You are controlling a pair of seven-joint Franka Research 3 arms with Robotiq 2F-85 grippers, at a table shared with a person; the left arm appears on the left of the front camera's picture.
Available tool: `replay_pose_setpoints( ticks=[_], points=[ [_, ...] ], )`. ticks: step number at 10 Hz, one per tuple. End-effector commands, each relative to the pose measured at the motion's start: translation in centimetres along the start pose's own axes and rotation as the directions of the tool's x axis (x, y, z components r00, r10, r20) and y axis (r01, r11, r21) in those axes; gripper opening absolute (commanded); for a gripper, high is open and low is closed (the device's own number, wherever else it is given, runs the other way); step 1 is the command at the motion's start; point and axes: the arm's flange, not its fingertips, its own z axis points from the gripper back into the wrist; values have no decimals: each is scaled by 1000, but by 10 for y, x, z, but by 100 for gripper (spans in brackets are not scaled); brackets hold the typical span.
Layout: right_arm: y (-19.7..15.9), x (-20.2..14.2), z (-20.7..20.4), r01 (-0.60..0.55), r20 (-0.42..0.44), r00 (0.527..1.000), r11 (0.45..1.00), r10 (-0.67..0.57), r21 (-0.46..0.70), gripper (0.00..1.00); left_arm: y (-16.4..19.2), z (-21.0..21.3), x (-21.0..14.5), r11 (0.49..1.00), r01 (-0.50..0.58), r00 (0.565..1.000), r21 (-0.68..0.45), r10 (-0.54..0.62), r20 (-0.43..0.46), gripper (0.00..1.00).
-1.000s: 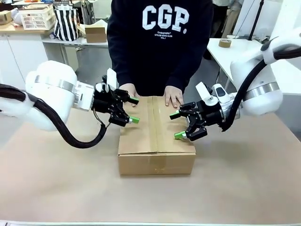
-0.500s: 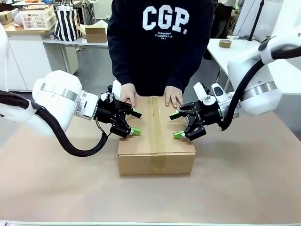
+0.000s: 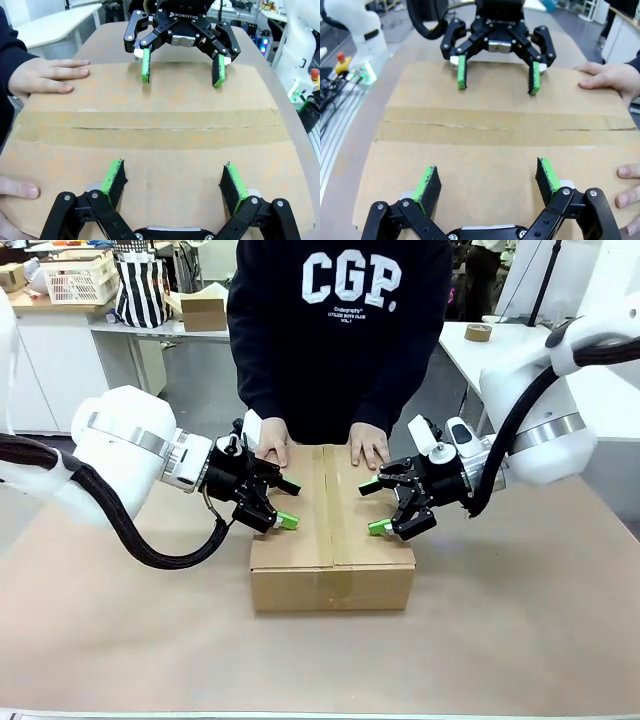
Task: Pack the gift set into the box.
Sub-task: Press and hold the closed box until the human finishes sealing it.
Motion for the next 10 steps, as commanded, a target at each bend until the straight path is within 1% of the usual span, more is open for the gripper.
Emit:
replay_pose_setpoints(
  ticks=[1,2,10],
  points=[
    [0,0,0,0,0,1000,1000,0,0,100,-2,-4,-10,999,46,997,26,-44,-68,100],
    [0,0,0,0,0,1000,1000,0,0,100,0,0,0,1000,0,1000,0,0,0,100],
    [0,0,0,0,0,1000,1000,0,0,100,0,0,0,1000,0,1000,0,0,0,100]
  ],
)
